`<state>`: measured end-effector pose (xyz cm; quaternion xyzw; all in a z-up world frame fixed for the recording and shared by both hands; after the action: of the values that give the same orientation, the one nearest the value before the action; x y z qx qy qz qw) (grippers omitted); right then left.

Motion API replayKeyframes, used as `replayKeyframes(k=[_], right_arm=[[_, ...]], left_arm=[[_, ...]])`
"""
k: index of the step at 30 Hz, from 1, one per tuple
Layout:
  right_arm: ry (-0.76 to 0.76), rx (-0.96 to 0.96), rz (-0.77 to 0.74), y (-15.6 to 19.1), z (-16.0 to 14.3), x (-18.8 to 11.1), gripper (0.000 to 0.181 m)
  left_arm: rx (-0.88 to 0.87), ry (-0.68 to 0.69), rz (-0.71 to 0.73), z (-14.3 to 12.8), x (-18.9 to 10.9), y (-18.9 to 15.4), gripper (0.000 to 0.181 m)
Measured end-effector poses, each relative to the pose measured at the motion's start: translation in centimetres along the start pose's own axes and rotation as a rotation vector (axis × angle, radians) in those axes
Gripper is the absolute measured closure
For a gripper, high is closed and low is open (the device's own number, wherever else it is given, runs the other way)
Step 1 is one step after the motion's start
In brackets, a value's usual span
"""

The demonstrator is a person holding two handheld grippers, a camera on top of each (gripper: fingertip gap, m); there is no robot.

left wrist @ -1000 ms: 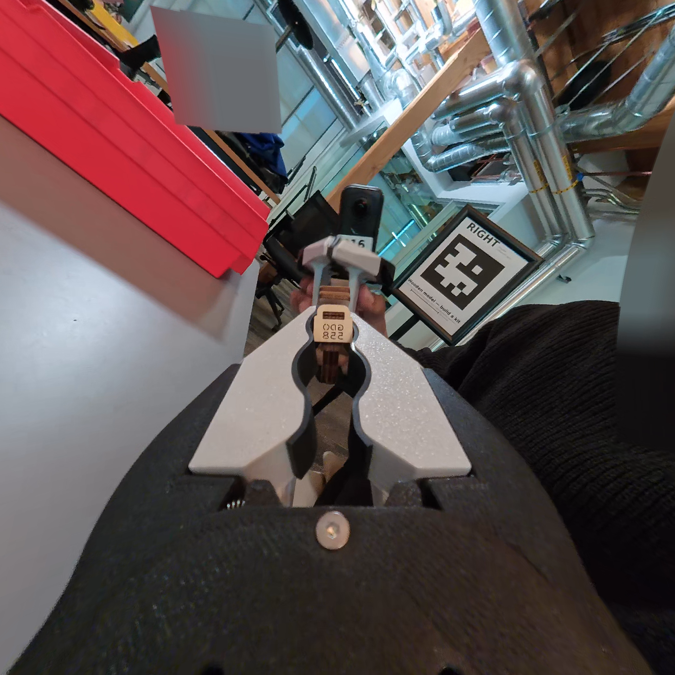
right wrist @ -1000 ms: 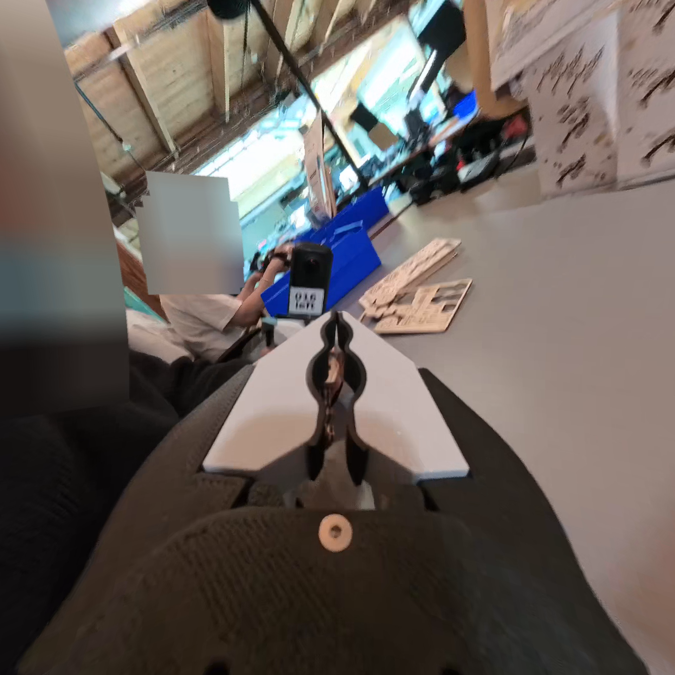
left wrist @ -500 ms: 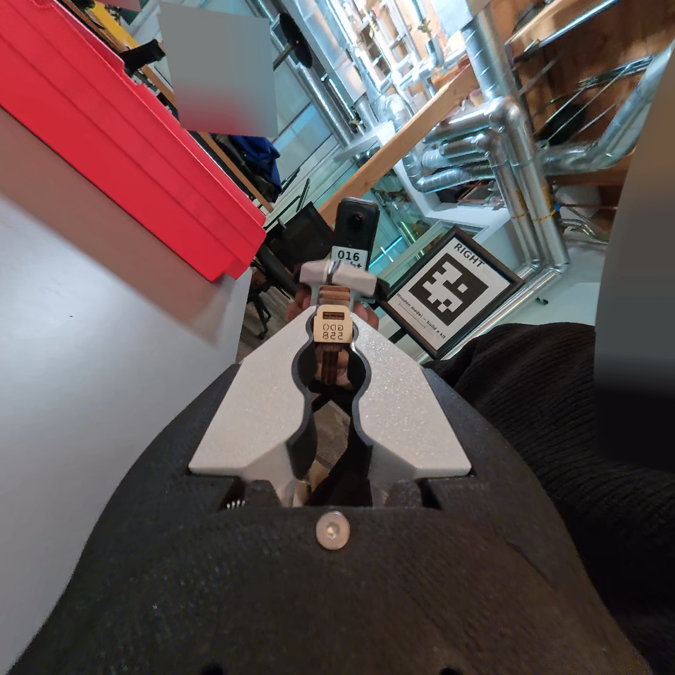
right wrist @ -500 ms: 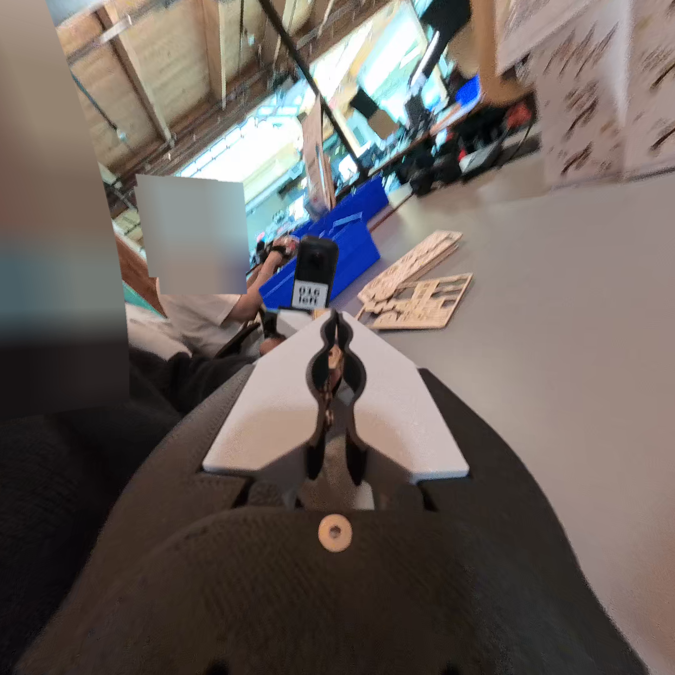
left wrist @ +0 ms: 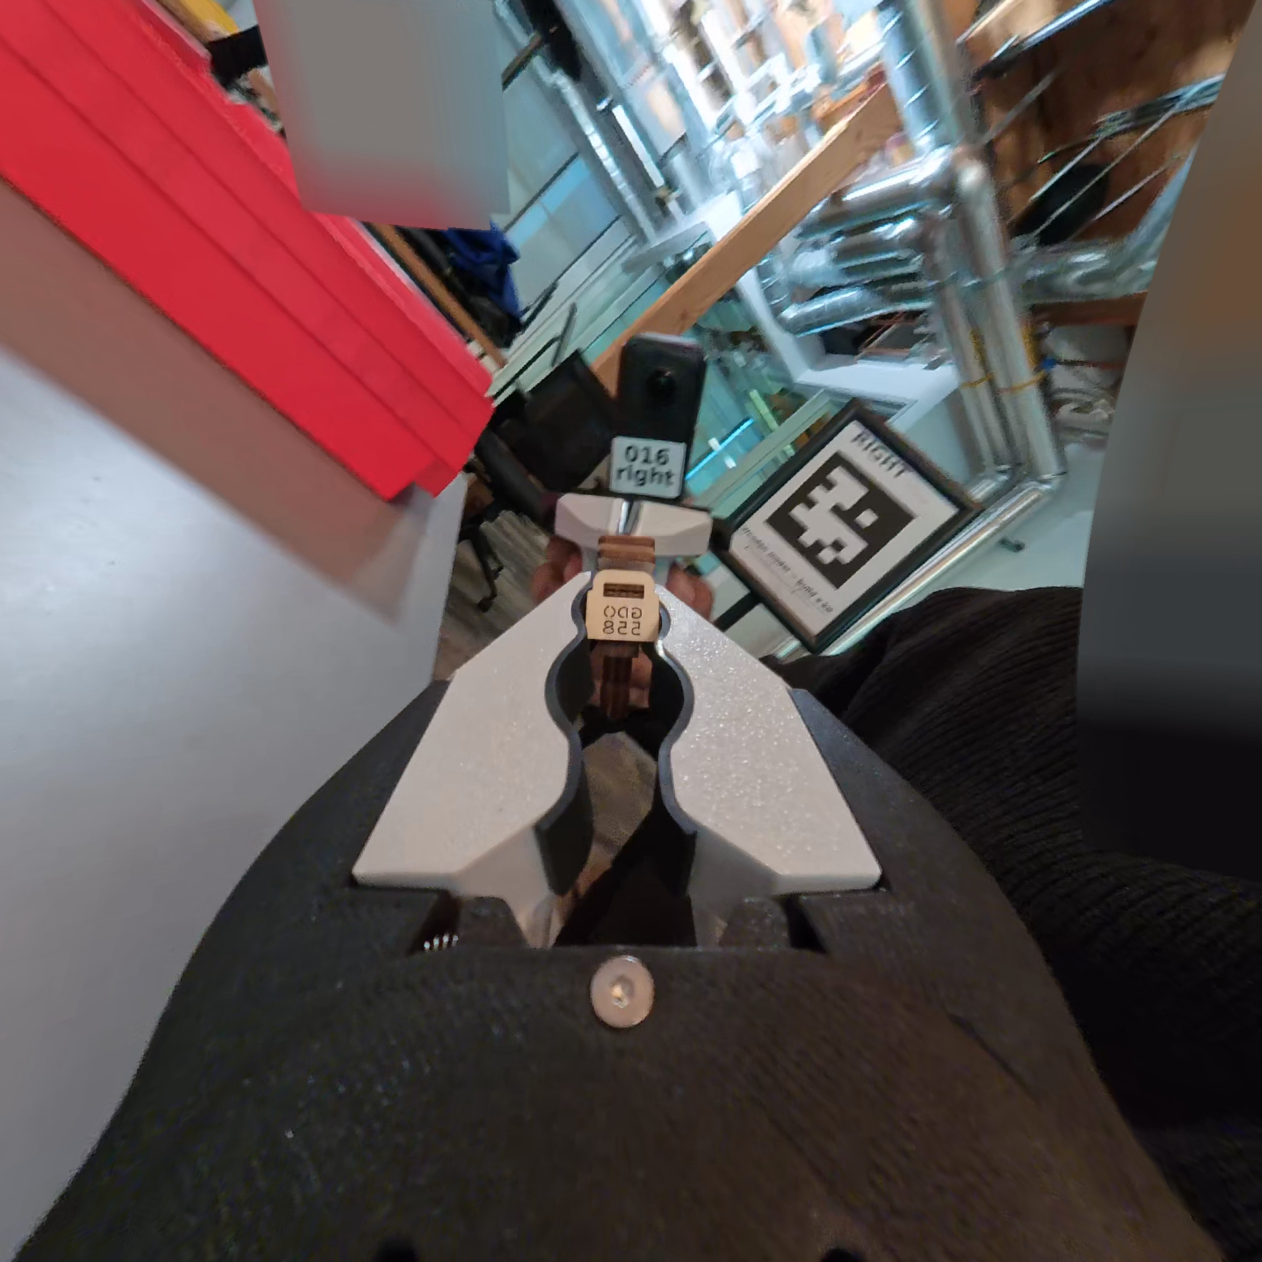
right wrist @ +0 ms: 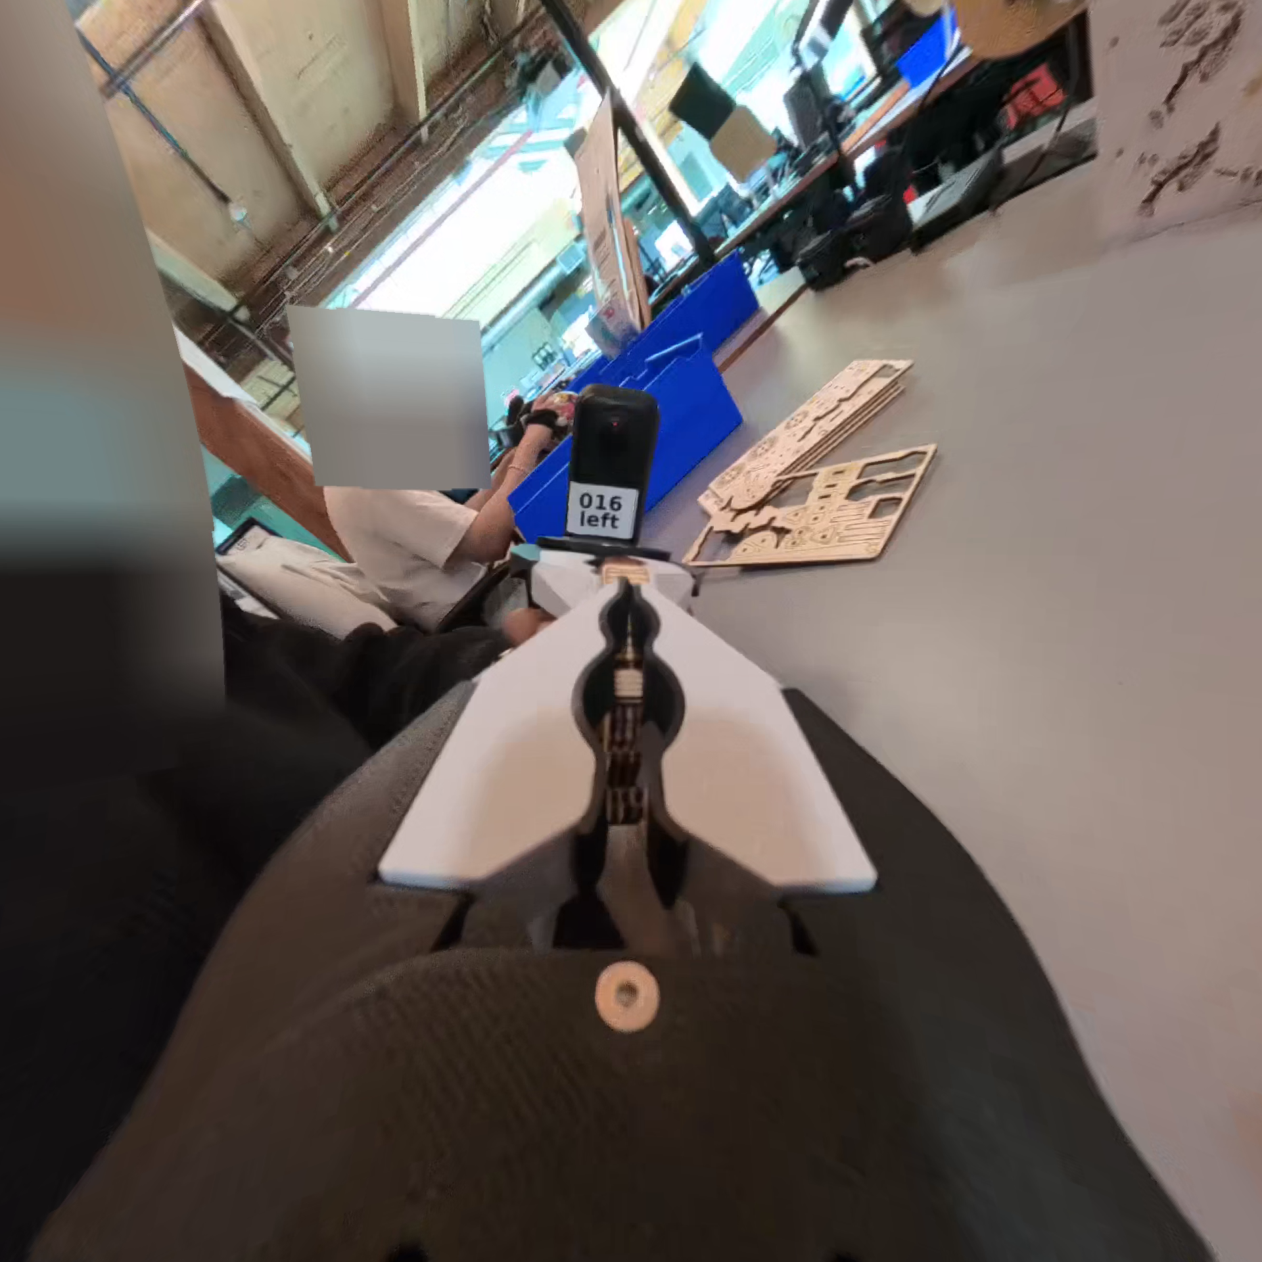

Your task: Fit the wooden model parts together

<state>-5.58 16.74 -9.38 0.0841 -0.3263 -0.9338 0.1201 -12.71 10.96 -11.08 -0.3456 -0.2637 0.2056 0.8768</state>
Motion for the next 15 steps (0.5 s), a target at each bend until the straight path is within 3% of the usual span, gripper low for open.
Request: replayKeyframes(k=[8,15], right_arm=[[-0.199,-0.019,-0.02,-0.2,2.8,-2.3,0.181],[-0.2,-0.057,-0.012,0.8,2.4,-1.8,0.181]], left_arm=[[-0.019,-0.003,-0.026,0.1,0.2,-0.2,0.175],[-0.017,0.027,-0.039,-0.3,0.5,-0.3,0.174]])
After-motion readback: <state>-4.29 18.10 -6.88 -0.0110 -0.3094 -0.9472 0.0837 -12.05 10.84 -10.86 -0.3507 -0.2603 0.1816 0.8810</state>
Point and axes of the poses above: each gripper's, where its closed fingertips meet, x out along the fingers, z out of its top, y = z × x across the jaws, the point moved 5 cm from there along -x, back along the fingers, and after that the axes turned 9 degrees about -z, right-handed, at the moved point
